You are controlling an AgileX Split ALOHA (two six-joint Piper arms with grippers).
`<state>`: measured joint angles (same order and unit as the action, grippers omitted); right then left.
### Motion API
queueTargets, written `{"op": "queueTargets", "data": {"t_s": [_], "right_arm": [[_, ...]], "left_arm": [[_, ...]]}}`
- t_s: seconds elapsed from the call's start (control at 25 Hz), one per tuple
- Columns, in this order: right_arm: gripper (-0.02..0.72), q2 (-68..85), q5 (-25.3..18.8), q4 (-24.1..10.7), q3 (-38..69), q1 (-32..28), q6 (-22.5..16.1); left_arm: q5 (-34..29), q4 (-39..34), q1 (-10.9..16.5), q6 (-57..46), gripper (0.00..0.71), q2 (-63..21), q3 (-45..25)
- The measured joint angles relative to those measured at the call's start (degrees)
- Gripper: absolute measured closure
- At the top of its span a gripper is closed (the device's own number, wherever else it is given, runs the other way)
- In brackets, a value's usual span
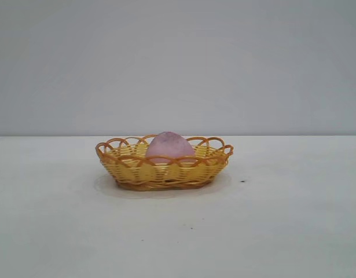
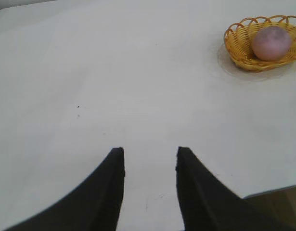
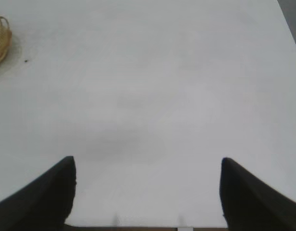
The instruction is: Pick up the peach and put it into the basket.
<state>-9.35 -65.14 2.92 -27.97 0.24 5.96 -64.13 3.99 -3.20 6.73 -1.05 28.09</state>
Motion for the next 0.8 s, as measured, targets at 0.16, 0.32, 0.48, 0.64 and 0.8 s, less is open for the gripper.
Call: {"op": "queueTargets", "data": {"t_s": [0.16,0.32,0.48,0.64,0.8], "right_arm": [[0.174,0.0,0.04,0.0,0.0,0.22,0.02],[0.174,0.0,0.04,0.1,0.0,0.3,-0.12],[0.174,0.0,0.04,0.1,0.0,0.44,-0.16],[0.174,0.0,0.04,0.1,0.0,0.44,-0.16],[0.174,0.83,0.13,0.1,0.0,0.55,-0.16]], "left_arm": [[0.0,0.0,0.0,0.0,0.438,0.0,0.0],[0.0,0.0,0.0,0.0,0.438,0.0,0.0],[0.0,0.0,0.0,0.0,0.438,0.0,0.0],[0.0,0.0,0.0,0.0,0.438,0.0,0.0],[0.0,0.0,0.0,0.0,0.438,0.0,0.0]]}}
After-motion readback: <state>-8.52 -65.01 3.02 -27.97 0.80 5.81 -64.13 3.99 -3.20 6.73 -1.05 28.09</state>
